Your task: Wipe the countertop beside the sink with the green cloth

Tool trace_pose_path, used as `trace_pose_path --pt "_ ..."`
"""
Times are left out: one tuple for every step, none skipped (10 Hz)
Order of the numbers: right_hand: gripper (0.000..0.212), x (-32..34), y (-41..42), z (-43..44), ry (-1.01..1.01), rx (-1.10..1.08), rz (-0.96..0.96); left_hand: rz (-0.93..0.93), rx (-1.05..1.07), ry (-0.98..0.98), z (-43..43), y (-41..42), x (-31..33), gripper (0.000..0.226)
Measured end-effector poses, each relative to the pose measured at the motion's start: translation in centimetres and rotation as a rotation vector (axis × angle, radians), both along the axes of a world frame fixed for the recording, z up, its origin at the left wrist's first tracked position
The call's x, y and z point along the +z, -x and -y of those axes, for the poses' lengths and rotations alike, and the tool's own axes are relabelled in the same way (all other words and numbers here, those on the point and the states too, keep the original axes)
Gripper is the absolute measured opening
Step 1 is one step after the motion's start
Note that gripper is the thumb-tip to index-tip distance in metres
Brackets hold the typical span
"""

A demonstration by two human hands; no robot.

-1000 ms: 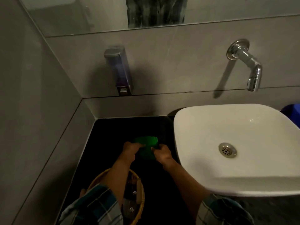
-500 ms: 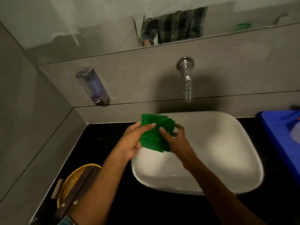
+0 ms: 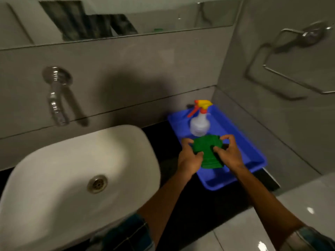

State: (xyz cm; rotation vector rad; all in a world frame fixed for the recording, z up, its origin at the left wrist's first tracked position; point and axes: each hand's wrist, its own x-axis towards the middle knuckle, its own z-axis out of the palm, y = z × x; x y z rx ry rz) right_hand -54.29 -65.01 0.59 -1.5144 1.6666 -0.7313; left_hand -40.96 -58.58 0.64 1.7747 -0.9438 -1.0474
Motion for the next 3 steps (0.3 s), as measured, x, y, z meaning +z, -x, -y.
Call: trace_pose_path --pt "0.025 -2.3 5.0 2.1 0.004 0.104 -0.237 0.216 -0.363 -0.140 2.3 5.3 -3.1 0.037" --pt "0.028 -4.4 6.2 2.5 -0.083 0.236 -0.445 0.488 -0.571 -0.283 2.4 7.0 -4.9 0.041" --pt "0.037 -6.0 6.2 2.7 -0.150 0.333 -0.859 0.920 -0.622 -0.278 1.8 6.2 -5.8 0.050"
